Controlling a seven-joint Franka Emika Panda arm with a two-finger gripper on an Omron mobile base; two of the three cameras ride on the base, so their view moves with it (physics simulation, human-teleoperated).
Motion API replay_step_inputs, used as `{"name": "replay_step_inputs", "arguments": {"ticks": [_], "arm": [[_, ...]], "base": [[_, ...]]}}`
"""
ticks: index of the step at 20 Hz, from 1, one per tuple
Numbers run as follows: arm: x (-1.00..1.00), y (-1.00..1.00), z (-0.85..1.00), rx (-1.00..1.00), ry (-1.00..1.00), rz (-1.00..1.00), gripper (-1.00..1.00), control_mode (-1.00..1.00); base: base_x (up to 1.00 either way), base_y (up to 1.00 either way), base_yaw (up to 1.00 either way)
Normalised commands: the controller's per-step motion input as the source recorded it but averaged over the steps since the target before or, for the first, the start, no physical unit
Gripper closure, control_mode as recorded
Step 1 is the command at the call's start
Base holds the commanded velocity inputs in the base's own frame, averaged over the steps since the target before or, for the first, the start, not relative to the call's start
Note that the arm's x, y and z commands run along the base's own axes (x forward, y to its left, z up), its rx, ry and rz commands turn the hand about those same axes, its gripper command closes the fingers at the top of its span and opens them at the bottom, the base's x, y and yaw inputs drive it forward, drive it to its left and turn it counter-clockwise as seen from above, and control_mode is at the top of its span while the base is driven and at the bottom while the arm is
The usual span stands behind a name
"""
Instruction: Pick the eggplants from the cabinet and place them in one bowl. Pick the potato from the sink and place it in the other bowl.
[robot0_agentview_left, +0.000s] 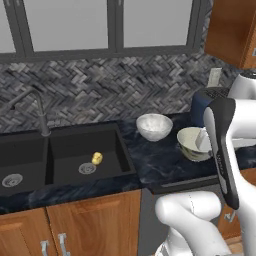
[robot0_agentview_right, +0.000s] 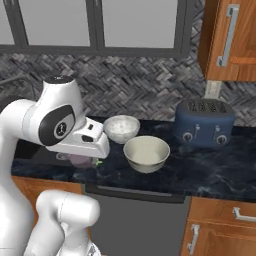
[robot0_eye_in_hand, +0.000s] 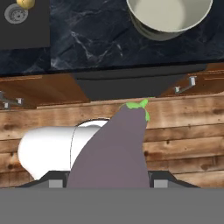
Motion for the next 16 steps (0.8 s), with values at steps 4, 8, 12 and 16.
{"name": "replay_step_inputs", "arguments": {"ticks": [4, 8, 12, 16], "arm": [[0.00, 0.00, 0.00, 0.00, 0.00, 0.00, 1.00, 1.00], [0.00, 0.00, 0.00, 0.00, 0.00, 0.00, 1.00, 1.00], [0.00, 0.00, 0.00, 0.00, 0.00, 0.00, 1.00, 1.00], [0.00, 0.00, 0.00, 0.00, 0.00, 0.00, 1.00, 1.00]], "base": [[0.10, -0.02, 0.00], [0.21, 0.04, 0.06], [0.50, -0.02, 0.00], [0.89, -0.36, -0.07]]}}
